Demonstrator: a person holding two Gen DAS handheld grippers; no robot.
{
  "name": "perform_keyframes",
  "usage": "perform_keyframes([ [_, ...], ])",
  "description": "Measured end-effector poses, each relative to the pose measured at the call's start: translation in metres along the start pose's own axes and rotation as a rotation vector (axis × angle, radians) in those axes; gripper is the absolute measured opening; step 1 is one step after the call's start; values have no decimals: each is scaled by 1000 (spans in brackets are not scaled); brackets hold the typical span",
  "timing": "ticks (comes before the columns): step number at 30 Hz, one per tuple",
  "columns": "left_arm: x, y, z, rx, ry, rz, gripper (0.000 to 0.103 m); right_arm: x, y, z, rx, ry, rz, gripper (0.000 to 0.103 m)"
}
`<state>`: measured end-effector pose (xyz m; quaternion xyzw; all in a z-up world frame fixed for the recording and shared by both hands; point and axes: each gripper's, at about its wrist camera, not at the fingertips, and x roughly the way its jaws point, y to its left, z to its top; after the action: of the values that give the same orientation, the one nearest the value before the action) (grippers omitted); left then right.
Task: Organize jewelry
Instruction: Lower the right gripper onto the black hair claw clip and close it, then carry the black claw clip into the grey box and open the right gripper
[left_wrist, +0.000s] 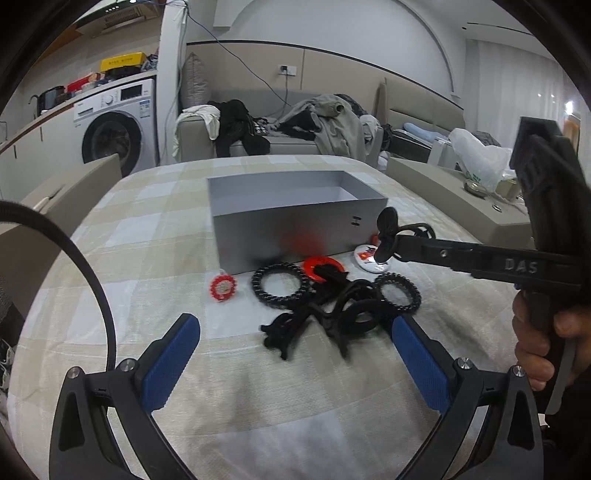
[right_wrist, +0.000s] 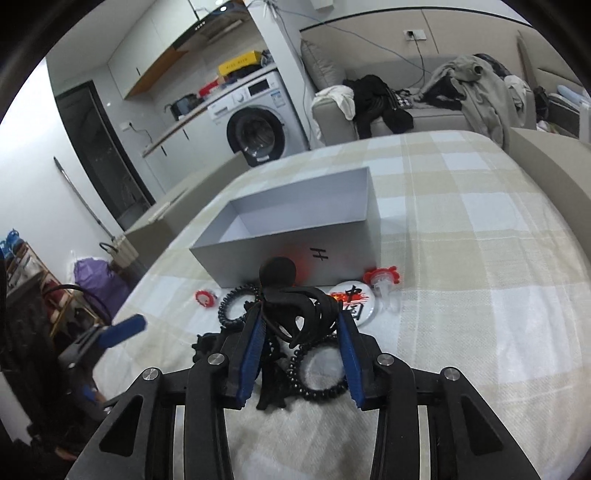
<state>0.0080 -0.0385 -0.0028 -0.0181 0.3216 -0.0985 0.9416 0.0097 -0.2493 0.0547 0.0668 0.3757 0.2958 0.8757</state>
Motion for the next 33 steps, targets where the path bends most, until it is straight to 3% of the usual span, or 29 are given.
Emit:
perform_keyframes([
  [3,9,-12,4,44,38,-12,98,-9,-4,-4,5,-13,12,38],
  [10,19,-31,2,164,91,-22,76,-14,-11,-5,24,-19,27,39],
  [14,25,-29,2,159,134,-20,53,-14,-10,-6,19,-18,34,39],
  [16,25,-26,3,146,135,-13,47,-13,-8,-8,15,-17,38,39],
  [27,16,-21,0,103,84,-47,47,-12,-9,-9,17,-24,45,39],
  [33,4,-18,5,88,19,-52,47,-16,-9,-9,24,-53,52,39],
])
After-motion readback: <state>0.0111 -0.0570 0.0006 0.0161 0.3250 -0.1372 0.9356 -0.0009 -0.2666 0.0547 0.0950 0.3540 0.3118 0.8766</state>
